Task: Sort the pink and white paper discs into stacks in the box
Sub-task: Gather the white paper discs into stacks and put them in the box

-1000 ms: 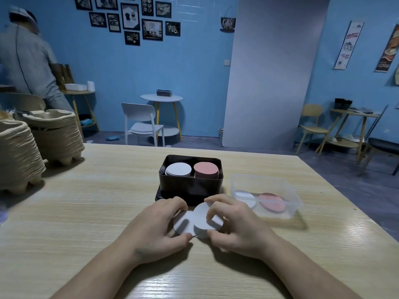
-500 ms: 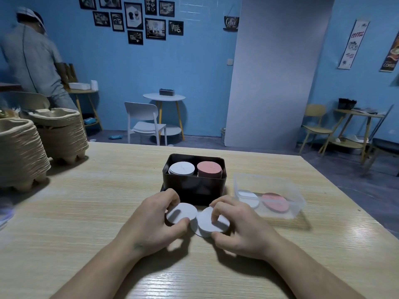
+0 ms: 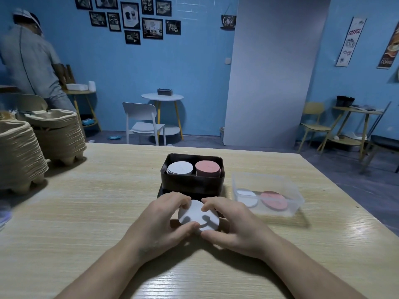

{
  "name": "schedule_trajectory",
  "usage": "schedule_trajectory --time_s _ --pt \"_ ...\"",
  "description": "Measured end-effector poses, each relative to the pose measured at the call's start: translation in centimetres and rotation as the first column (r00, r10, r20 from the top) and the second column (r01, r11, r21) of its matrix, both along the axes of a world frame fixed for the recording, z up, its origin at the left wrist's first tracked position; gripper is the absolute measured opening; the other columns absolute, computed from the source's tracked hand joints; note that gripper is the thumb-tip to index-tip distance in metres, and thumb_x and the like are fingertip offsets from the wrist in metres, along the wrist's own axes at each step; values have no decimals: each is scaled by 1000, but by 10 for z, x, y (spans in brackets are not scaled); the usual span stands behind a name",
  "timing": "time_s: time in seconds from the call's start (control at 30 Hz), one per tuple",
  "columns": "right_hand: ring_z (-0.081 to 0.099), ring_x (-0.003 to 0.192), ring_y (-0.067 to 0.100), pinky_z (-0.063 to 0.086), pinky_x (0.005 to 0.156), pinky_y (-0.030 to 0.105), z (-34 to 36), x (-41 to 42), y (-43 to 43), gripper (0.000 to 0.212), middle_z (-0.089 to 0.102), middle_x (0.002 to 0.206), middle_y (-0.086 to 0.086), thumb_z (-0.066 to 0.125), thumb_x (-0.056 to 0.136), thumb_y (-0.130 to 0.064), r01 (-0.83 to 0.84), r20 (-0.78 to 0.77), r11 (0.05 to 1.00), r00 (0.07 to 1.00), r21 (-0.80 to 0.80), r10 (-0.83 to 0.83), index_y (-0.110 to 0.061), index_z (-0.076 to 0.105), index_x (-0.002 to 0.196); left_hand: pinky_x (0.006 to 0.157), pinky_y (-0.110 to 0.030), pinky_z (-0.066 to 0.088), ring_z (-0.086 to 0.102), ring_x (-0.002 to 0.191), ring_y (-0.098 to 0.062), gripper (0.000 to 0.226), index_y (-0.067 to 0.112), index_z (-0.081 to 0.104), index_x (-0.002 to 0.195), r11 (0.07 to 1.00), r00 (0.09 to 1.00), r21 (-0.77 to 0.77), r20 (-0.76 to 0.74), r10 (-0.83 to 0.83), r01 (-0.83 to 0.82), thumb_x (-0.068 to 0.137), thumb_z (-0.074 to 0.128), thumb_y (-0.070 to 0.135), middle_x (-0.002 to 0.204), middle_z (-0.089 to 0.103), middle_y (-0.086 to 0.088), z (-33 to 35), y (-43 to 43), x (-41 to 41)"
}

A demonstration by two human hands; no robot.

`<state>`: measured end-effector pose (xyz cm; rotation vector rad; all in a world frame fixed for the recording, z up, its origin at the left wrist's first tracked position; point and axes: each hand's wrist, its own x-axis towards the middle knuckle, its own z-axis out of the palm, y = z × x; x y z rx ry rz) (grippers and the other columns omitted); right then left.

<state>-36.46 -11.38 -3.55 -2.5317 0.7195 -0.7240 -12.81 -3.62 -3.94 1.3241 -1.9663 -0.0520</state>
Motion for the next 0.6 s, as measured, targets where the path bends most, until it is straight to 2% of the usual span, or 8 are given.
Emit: schedule_trajectory --time_s 0.1,0.2,0.27,0.33,0.47,0.6 --pt "61 126 13 54 93 37 1 2 0 39 65 132 -9 74 89 -52 -20 -11 1000 1000 -19 20 -36 57 120 84 -27 54 60 104 -3 31 51 40 100 1000 1000 9 28 -10 10 87 68 57 110 64 19 0 0 -2" --pt "56 132 3 52 97 35 2 3 -1 32 65 135 -7 75 91 -47 -48 -5 998 999 -50 48 -31 60 115 91 -29 55 59 116 -1 32 54 36 100 1000 999 16 43 -21 20 86 65 63 122 65 17 -1 -1 -3" --pt "60 128 9 54 93 38 2 2 -2 28 65 131 -7 75 92 -46 -60 -2 998 998 -36 60 -29 60 110 95 -29 55 58 123 0 33 55 38 102 999 999 14 33 -30 29 86 66 64 126 65 15 -1 -2 -2" --pt "63 122 15 55 89 41 2 2 -2 26 65 129 -7 75 93 -47 -64 7 998 998 -17 64 -29 60 106 97 -27 54 56 127 4 34 49 46 104 999 999 18 2 -35 35 85 69 65 127 64 18 -2 -2 1" --pt "51 136 0 52 98 36 1 1 -3 27 65 132 -6 77 91 -47 -59 32 998 998 -34 61 -29 61 104 98 -29 54 56 127 8 42 34 60 104 996 995 71 -78 -55 61 80 77 64 122 67 22 -3 -2 7" --pt "50 138 1 53 98 37 0 0 -3 27 64 134 -7 76 90 -50 -54 49 998 997 -16 54 -31 61 103 96 -28 56 59 125 8 38 31 63 100 995 989 57 -128 -77 85 79 82 56 117 71 21 -4 -2 5"
